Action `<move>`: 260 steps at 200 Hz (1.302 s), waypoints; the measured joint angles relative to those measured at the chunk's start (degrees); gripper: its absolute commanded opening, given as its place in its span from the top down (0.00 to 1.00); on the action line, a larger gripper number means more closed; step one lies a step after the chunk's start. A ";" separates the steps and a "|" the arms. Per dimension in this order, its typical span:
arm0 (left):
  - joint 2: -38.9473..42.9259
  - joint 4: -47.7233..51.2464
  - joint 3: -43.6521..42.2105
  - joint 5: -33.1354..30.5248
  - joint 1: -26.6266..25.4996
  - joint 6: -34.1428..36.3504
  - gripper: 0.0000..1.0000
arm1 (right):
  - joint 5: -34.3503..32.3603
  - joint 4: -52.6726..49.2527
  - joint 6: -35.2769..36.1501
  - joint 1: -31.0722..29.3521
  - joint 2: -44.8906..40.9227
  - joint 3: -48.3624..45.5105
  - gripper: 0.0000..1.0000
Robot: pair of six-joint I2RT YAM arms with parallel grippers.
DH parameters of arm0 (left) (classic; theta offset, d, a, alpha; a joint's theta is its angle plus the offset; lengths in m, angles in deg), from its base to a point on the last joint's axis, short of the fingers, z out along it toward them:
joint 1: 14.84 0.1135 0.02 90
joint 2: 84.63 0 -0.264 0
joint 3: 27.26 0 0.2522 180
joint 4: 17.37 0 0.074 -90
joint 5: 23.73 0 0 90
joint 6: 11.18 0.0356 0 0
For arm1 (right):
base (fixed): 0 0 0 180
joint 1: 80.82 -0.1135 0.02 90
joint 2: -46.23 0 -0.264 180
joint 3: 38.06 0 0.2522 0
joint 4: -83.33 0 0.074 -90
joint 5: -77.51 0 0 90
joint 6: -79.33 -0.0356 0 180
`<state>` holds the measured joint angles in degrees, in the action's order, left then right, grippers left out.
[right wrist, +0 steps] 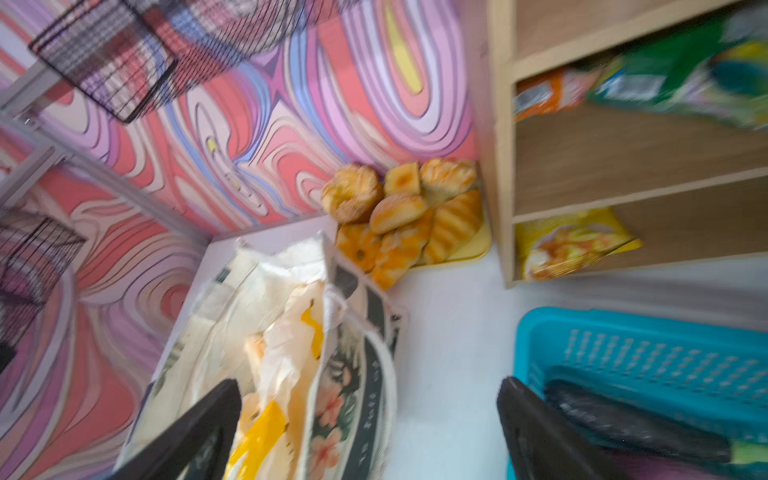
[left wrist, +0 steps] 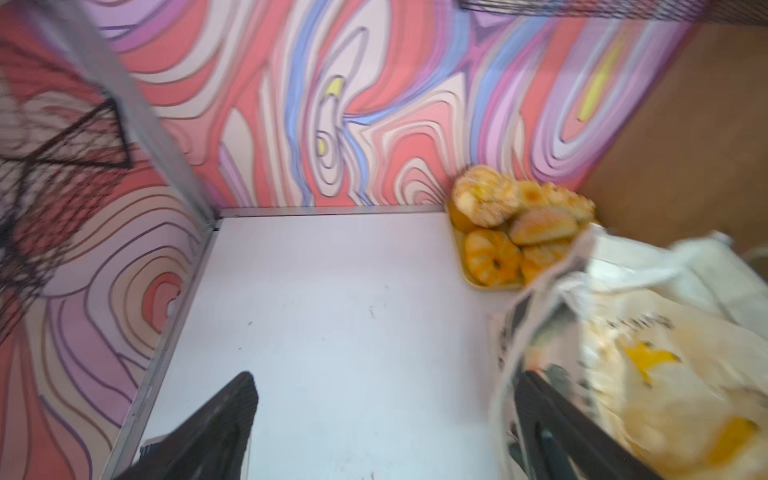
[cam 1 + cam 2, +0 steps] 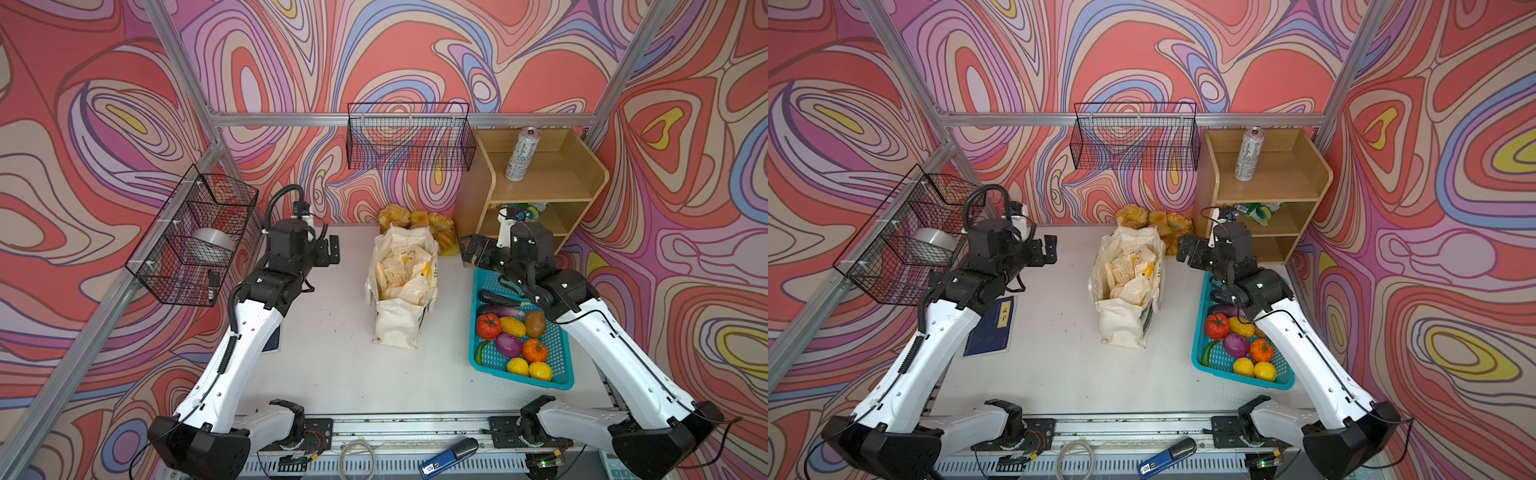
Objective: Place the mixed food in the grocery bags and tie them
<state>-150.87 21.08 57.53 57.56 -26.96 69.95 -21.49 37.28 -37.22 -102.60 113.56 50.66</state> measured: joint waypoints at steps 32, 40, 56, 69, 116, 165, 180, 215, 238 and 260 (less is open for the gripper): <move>4.90 -10.67 -19.15 -2.78 3.67 0.15 0.00 | -8.39 8.70 3.48 10.47 -3.63 -13.84 0.02; 4.59 -12.81 -23.08 -3.43 4.02 0.52 0.00 | -9.94 11.54 4.26 12.55 -3.76 -18.12 0.02; 2.82 -17.57 -30.01 -5.29 4.70 1.40 0.00 | -13.03 16.83 6.54 14.64 -3.21 -25.49 0.01; 1.29 -22.03 -34.75 -6.80 5.01 2.14 0.00 | -14.78 20.06 8.66 15.17 -1.49 -28.39 0.02; -7.39 -36.83 -41.35 -9.49 6.23 2.82 0.00 | -18.80 37.90 15.04 16.24 8.94 -33.31 0.01; -15.39 -54.66 -45.97 -5.44 8.74 5.60 0.00 | -17.14 65.57 20.59 16.85 23.43 -46.36 0.01; -18.32 -60.61 -46.31 -2.84 9.31 6.38 0.00 | -15.72 73.79 21.44 16.90 26.49 -49.46 0.01; -21.75 -68.46 -49.42 2.12 10.14 7.61 0.00 | -8.68 83.43 23.63 18.10 29.42 -49.11 0.01; -21.81 -70.82 -49.37 4.24 10.99 7.78 0.00 | -4.55 84.24 23.91 19.74 30.32 -48.81 0.02; -21.81 -71.67 -49.37 5.33 11.08 7.80 0.00 | -2.93 85.18 23.98 20.37 30.36 -48.74 0.02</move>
<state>-172.68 -50.59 8.15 62.89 -15.88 77.76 -24.42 122.45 -13.24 -82.23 143.92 1.92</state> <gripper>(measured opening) 0.999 0.985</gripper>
